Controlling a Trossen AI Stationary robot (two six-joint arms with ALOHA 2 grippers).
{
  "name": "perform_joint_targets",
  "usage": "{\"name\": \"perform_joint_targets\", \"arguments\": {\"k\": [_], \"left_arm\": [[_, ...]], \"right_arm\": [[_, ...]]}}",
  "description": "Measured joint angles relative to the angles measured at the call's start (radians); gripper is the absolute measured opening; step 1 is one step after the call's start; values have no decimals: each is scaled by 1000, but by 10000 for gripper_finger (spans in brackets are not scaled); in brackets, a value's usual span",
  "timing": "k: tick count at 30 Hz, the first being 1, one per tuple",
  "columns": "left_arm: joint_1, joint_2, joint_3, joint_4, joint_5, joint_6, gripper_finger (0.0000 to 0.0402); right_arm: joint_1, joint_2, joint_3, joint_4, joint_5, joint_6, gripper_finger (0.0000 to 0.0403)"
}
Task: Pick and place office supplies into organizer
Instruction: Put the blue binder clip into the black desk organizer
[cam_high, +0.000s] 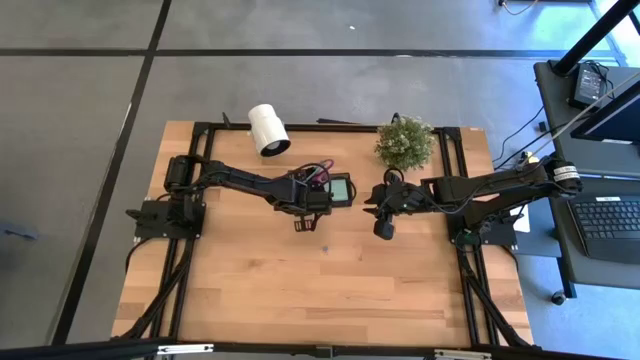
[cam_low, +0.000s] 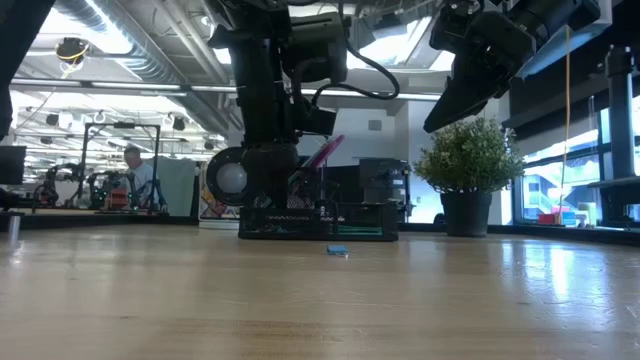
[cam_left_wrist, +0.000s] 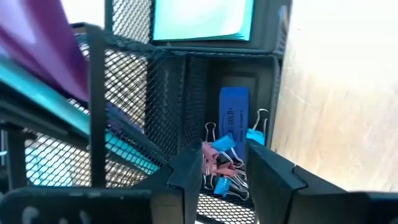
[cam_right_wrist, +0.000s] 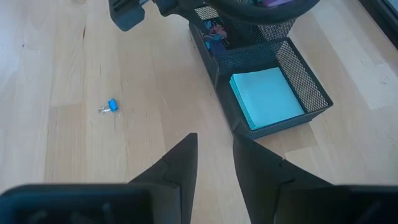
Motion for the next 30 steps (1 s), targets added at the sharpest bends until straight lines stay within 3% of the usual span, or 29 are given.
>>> {"name": "perform_joint_targets", "arguments": {"k": [13,21,24,26,30], "left_arm": [[-74,-1,24,1,122,312,114],[-108,-1,63,-5,-65,418,114],[-120,-1,105,-6,-75,470,114],[-129,-1,141,-5,-11,507,114],[-144,-1,199,0,219,600,111]], "right_arm": [[-1,0,0,0,0,0,107],[-1,0,0,0,0,-1,107],[-1,0,0,0,0,-1,107],[0,0,0,0,0,-1,107],[0,0,0,0,0,0,107]]}}
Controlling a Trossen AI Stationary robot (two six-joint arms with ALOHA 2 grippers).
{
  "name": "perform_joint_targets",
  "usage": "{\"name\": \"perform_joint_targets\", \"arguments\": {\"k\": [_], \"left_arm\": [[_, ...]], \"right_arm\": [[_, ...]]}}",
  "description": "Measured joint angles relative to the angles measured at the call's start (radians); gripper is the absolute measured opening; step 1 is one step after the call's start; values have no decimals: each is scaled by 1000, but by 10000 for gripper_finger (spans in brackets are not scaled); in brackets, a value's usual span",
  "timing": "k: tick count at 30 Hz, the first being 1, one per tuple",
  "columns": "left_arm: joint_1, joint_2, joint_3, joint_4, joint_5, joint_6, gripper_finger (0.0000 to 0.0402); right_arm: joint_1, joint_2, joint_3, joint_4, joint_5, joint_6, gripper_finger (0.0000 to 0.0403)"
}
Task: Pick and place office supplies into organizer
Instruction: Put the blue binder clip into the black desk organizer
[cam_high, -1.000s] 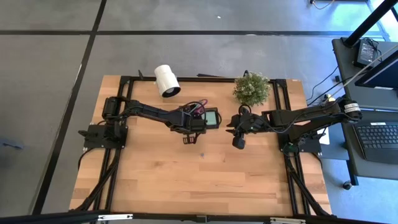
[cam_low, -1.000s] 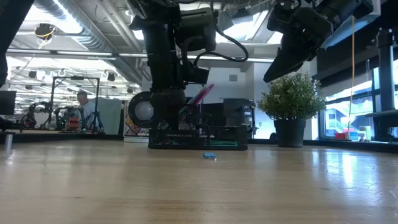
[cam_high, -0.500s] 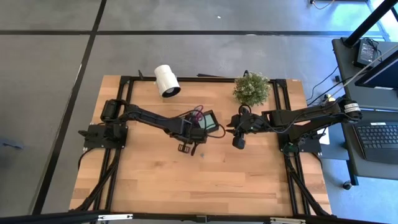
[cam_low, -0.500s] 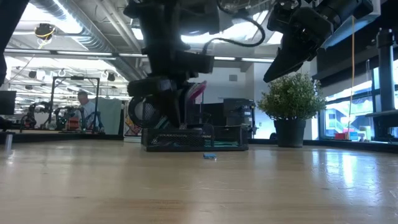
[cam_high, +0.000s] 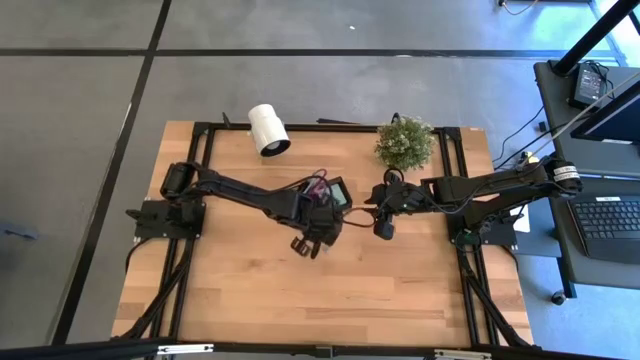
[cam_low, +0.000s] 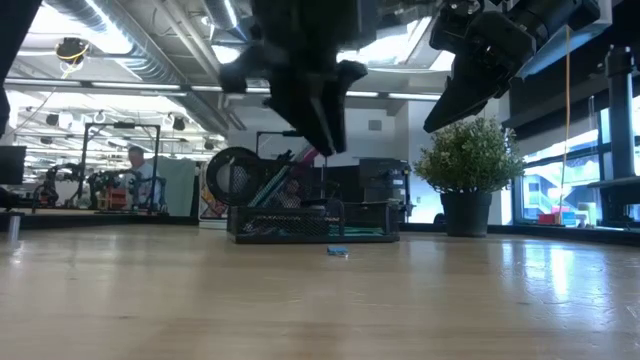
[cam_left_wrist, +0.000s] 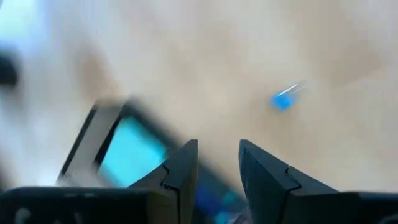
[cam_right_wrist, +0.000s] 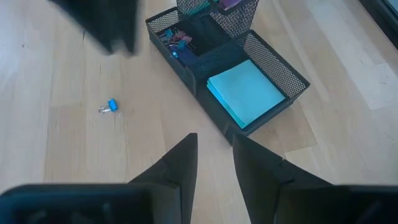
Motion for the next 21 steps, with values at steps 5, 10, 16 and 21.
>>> {"name": "perform_joint_targets", "arguments": {"k": [5,10,16,21], "left_arm": [[-20,0,9,18,125,224,111],[-28,22,7,40,174,453,120],[-28,76,8,77,208,445,127],[-28,114,8,85,222,503,127]], "right_arm": [[0,0,0,0,0,0,107],[0,0,0,0,0,0,107],[0,0,0,-3,0,0,107],[0,0,0,-5,0,4,107]]}}
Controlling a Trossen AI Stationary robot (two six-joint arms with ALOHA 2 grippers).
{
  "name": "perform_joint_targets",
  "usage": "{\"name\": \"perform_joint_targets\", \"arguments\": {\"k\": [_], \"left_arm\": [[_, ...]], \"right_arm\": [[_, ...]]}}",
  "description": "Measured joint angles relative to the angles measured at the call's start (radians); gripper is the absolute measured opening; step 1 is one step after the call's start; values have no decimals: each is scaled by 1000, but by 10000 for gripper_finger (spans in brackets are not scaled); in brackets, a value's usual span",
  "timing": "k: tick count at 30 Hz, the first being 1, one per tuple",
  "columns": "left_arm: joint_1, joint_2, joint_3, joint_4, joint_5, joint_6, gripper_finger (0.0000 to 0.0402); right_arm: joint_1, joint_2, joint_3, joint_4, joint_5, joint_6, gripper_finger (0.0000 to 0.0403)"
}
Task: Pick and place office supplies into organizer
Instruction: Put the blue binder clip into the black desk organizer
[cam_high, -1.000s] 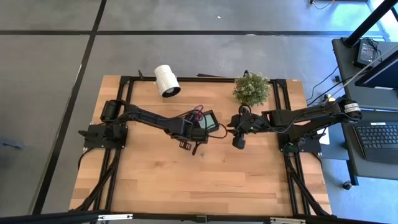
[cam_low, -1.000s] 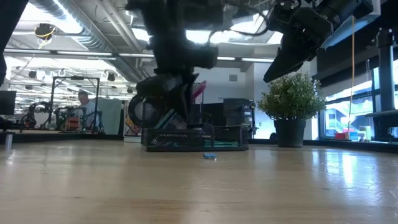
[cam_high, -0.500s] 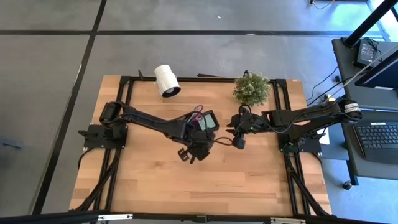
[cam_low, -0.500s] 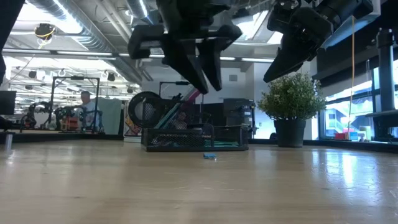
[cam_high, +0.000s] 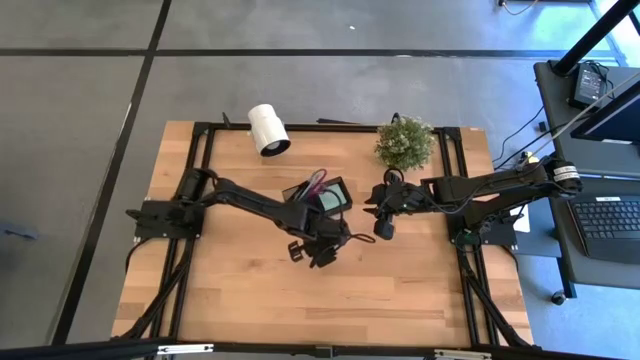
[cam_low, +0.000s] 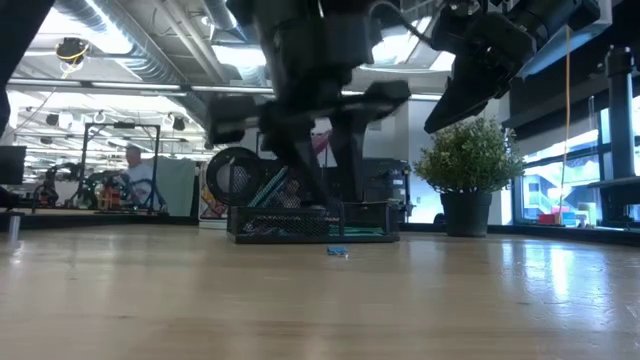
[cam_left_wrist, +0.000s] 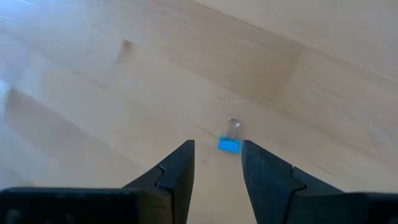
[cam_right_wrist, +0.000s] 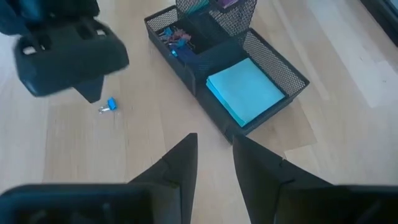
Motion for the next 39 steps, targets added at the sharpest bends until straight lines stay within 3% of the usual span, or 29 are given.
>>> {"name": "perform_joint_targets", "arguments": {"k": [9,39], "left_arm": [[1,48,-2,-18,-2,74,128],[26,113,3,-18,0,52,127]], "right_arm": [[-1,0,0,-2,0,18,107],[-1,0,0,-1,0,31,107]]}}
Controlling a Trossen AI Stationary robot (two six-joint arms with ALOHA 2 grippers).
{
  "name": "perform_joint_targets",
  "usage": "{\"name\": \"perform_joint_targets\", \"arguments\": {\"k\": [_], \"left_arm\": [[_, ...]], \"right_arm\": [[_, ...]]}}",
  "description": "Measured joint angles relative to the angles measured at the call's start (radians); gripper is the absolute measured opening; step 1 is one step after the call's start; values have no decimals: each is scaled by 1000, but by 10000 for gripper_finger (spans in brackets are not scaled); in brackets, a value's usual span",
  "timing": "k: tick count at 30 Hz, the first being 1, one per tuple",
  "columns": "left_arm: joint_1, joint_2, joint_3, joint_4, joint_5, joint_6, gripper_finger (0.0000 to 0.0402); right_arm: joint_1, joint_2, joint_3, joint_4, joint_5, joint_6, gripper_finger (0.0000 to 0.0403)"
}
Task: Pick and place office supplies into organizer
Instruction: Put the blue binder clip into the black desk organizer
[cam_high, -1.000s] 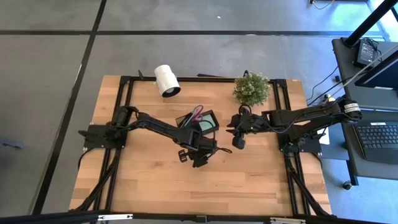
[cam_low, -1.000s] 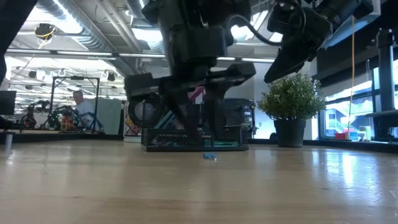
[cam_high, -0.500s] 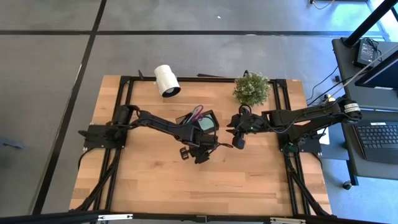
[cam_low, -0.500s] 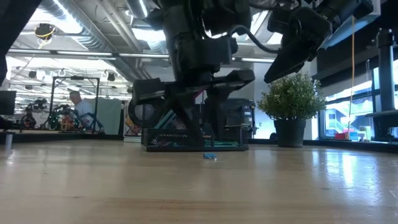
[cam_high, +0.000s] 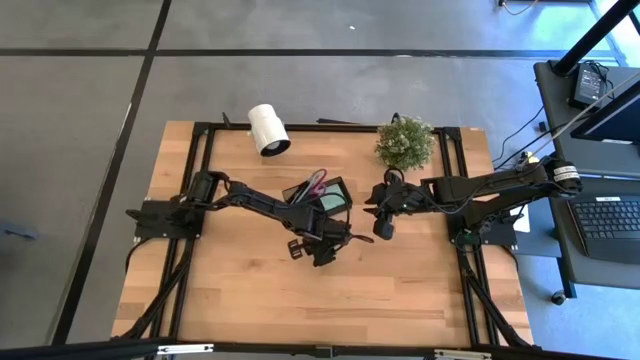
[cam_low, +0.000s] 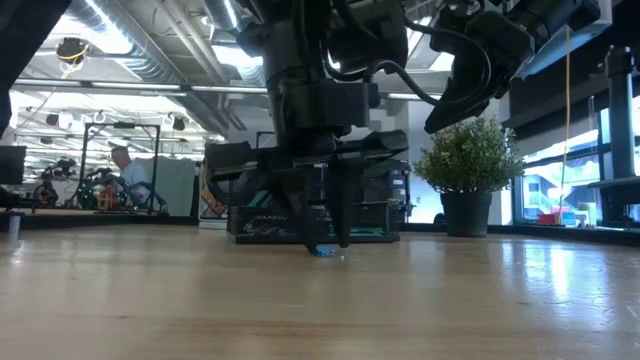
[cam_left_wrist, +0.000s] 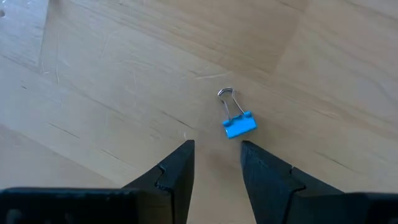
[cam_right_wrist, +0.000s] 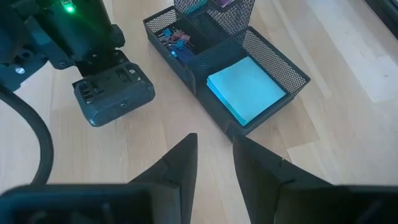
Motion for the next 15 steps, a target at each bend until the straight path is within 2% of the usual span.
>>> {"name": "perform_joint_targets", "arguments": {"k": [7,15], "left_arm": [[0,2,0,-5,-1,-61,127],[11,4,2,-121,18,-322,127]], "right_arm": [[0,0,0,0,0,0,107],[0,0,0,0,0,0,107]]}}
